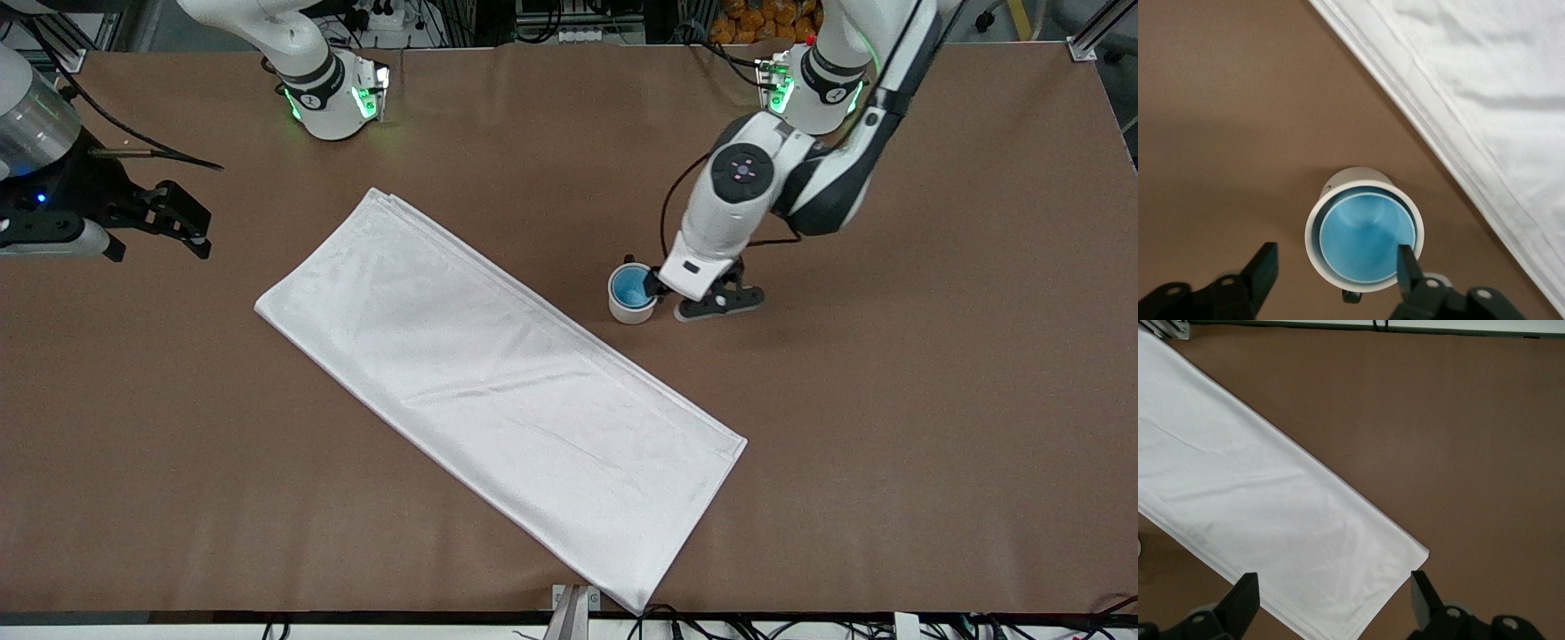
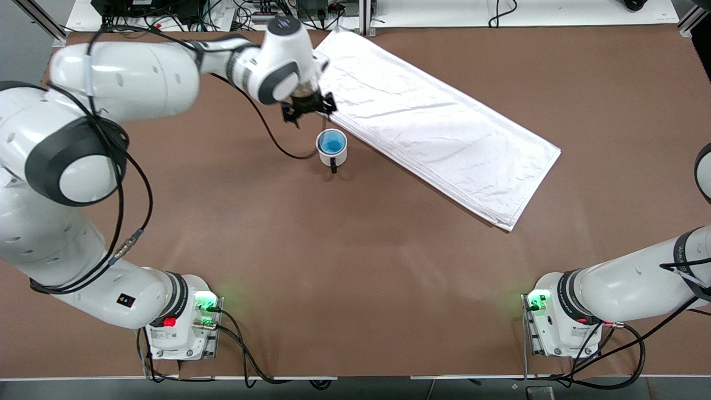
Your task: Place blue cup into white mug on table
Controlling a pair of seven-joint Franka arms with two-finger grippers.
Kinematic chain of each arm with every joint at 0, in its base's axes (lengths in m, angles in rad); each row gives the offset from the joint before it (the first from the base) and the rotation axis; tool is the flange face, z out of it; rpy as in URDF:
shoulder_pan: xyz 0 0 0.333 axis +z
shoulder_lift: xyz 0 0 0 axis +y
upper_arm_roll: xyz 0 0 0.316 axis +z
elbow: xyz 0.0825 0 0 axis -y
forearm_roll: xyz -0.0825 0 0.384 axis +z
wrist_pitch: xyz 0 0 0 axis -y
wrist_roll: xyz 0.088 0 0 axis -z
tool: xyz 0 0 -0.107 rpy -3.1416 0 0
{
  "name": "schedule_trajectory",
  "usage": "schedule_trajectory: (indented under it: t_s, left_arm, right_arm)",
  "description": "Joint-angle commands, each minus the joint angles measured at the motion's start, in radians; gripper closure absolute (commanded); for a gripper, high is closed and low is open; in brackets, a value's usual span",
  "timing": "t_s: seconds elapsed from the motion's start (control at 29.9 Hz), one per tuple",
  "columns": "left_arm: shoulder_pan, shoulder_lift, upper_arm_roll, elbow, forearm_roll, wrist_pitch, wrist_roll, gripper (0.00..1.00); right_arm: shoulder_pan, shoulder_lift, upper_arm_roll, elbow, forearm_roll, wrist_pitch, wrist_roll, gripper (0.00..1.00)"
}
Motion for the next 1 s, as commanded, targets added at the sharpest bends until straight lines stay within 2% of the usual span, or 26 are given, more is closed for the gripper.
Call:
schedule_trajectory:
  t_s: [0.0,0.27,0.54,0.8,0.97]
  left_arm:
    - [0.163,-0.067,-0.007,-0.009,0.025,-0.062,0.186,0.0]
    - [0.355,-0.077,-0.01,0.036,0.026,-0.082,0.416,0.0]
    - [0.469,-0.143,-0.01,0.042,0.017,-0.157,0.584,0.0]
    - [0.498,-0.228,-0.012,0.019,-0.027,-0.204,0.627,0.0]
    - [0.477,-0.241,-0.007,0.028,-0.032,-0.311,0.625,0.0]
  right_arm:
    - [-0.031,0.005,0.015,0.009,0.016,-0.003,-0.021,0.0]
    - [-0.044,0.005,0.015,0.011,0.016,-0.001,-0.02,0.0]
    - [-0.073,0.019,0.022,0.004,0.016,0.023,-0.021,0.0]
    - [-0.113,0.022,0.038,0.004,0.018,0.023,-0.035,0.0]
    - [-0.137,0.022,0.047,0.004,0.02,0.023,-0.066,0.0]
